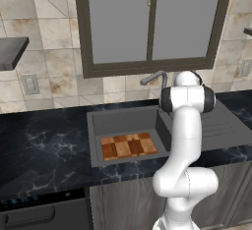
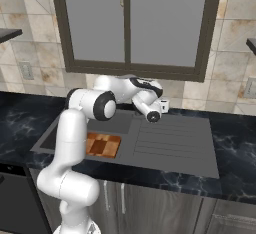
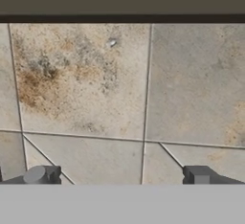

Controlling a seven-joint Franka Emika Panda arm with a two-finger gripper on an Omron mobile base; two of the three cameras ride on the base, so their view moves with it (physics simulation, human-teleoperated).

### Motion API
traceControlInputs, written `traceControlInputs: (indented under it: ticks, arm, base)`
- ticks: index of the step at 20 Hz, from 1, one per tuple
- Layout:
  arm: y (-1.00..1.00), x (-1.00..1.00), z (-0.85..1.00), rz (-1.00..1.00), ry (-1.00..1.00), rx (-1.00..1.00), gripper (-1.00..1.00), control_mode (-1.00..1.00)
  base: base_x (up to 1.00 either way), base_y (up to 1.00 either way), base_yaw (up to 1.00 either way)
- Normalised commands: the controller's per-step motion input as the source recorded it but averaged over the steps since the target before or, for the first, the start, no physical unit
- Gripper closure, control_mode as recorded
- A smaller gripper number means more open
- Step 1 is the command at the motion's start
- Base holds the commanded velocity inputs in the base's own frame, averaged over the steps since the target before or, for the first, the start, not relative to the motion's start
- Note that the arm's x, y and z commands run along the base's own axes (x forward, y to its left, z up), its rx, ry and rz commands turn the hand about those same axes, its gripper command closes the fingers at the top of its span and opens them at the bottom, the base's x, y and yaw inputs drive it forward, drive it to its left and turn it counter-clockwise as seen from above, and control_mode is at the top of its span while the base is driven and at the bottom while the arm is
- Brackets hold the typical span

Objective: Turn on the sink faucet with hot water and rinse the cutting board for ten seconds, then turn off the faucet. Push the cutting board to reach the water if necessary.

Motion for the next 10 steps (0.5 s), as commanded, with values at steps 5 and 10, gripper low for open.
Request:
traceControlInputs:
  ticks: [5,10]
  arm:
    - [-0.38,-0.11,-0.03,0.00,0.00,0.00,-1.00,-1.00]
    - [-0.51,-0.19,-0.06,0.00,0.00,0.00,-1.00,-1.00]
  base:
    - [0.00,0.00,0.00]
    - [0.00,0.00,0.00]
